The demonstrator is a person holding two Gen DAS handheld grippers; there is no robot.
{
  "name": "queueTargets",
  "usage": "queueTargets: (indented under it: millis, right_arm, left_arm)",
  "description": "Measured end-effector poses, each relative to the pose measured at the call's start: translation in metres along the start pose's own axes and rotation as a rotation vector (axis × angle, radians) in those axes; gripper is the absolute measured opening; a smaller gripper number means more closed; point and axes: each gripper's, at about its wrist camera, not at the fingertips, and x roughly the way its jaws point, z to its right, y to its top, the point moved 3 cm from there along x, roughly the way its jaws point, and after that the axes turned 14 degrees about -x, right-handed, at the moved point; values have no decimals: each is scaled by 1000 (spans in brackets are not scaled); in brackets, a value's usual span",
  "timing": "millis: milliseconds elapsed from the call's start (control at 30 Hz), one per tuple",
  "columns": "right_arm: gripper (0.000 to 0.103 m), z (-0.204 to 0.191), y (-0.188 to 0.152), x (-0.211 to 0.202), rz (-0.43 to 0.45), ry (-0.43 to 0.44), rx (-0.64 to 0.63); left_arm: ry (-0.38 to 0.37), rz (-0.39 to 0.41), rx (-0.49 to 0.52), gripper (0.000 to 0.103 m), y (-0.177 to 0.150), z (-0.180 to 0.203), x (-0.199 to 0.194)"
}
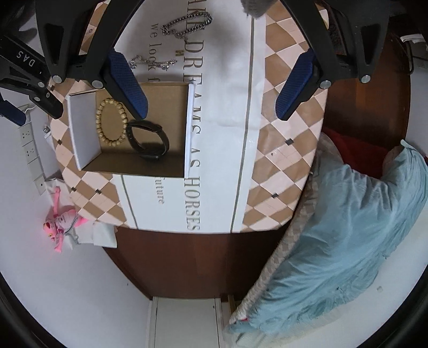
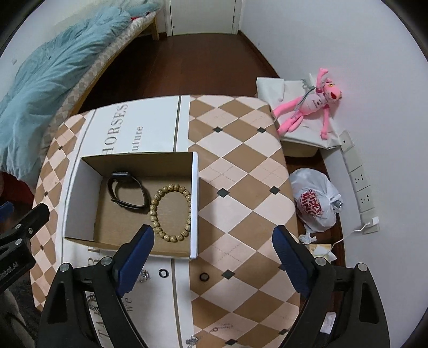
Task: Organize jewelry
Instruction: 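Lift both tools up out of the box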
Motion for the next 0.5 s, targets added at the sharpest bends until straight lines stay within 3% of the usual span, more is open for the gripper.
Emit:
queueTargets:
  millis: [500]
  right_arm:
    - [91,-4,-31,-112,194,-68,8]
  left_arm:
    - [-86,115,6,97,-20,-4,-92]
